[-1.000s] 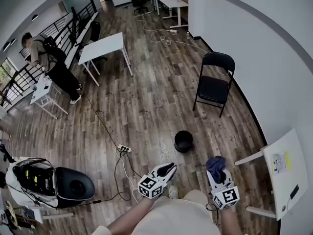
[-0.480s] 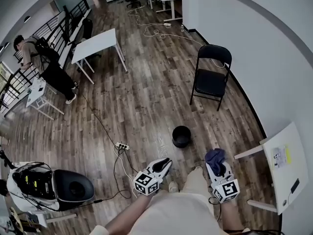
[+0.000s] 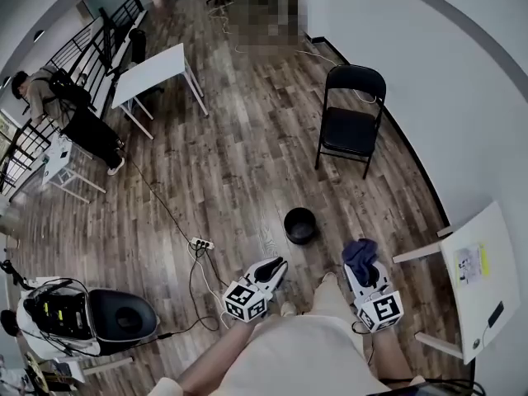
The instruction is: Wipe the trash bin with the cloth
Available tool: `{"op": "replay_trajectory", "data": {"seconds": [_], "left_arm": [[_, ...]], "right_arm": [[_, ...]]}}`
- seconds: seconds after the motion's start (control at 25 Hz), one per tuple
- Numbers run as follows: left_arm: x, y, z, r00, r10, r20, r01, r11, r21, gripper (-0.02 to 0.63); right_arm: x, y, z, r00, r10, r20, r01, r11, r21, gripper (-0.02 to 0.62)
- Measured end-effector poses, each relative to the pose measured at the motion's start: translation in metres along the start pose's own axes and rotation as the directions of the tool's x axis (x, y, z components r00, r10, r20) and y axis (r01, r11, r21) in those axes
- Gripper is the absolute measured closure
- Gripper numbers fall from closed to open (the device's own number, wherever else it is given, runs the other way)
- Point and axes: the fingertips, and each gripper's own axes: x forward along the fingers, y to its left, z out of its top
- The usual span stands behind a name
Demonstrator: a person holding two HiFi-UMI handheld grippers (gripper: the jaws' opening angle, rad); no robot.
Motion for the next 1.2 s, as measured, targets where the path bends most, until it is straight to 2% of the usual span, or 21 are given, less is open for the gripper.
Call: {"op": "replay_trajectory", "data": {"seconds": [0.56, 1.0, 1.2], "left_arm": [[0.107, -0.03, 0.038, 1.0, 0.025, -0.01, -0.025, 1.0, -0.008, 0.535], [0.157, -0.049, 0.029, 0.998, 0.066, -0.018, -0.067, 0.998, -0.022, 0.535], [0.161, -0.052, 0.017, 0.996, 0.081, -0.039, -0.082, 0.996, -0.023, 0.535]], "right_arm": [[0.015, -0.105, 0.025, 0.998, 0.068, -0.002, -0.068, 0.998, -0.008, 0.489], [0.01, -0.159, 0.013, 0.993, 0.118, -0.011, -0.118, 0.993, -0.009, 0.489], [0.019, -0.167, 0.006, 0.989, 0.149, -0.012, -0.149, 0.989, -0.007, 0.489]]}}
